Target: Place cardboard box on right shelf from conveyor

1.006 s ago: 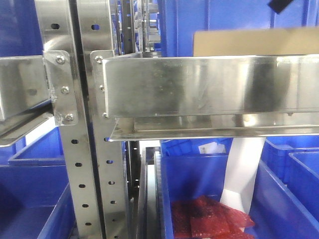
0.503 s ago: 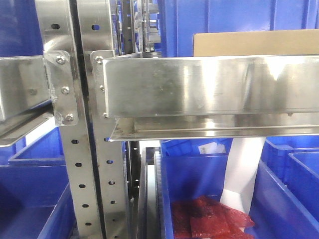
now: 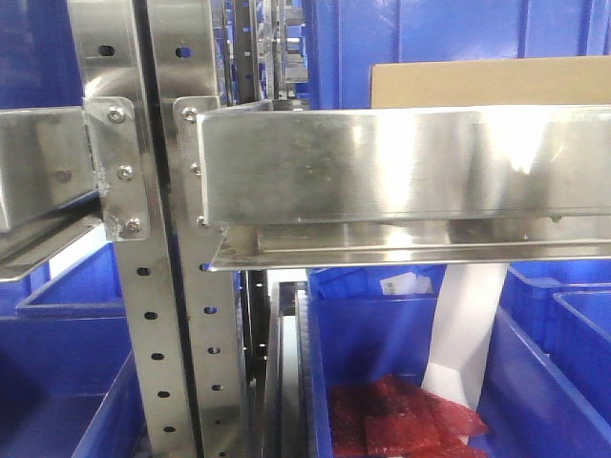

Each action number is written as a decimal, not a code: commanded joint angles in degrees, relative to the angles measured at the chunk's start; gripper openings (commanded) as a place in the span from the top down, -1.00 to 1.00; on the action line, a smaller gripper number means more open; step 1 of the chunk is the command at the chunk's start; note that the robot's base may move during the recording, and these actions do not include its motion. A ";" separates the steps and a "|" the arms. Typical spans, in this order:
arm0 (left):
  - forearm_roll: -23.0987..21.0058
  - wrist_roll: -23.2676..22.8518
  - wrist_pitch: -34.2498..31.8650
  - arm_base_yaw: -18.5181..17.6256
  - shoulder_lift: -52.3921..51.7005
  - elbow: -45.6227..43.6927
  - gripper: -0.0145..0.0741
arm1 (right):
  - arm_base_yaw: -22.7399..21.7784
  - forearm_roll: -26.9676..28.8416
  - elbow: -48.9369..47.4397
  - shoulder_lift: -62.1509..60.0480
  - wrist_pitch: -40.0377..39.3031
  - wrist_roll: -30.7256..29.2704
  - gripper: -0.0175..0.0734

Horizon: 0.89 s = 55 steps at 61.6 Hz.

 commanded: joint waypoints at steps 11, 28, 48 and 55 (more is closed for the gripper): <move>-0.34 0.02 -4.96 0.10 -0.86 0.55 0.94 | -0.36 -0.62 -1.41 0.15 -4.68 0.12 0.49; -0.34 0.02 -4.96 0.10 -0.86 0.55 0.94 | -0.36 -0.62 -1.00 0.09 -5.19 0.05 0.49; -0.34 0.02 -4.96 0.10 -0.86 0.55 0.94 | -8.86 -0.39 12.75 -12.15 -9.74 -0.69 0.49; -0.34 0.02 -4.96 0.10 -0.86 0.55 0.94 | -10.36 -0.44 19.47 -18.25 -13.56 -0.69 0.49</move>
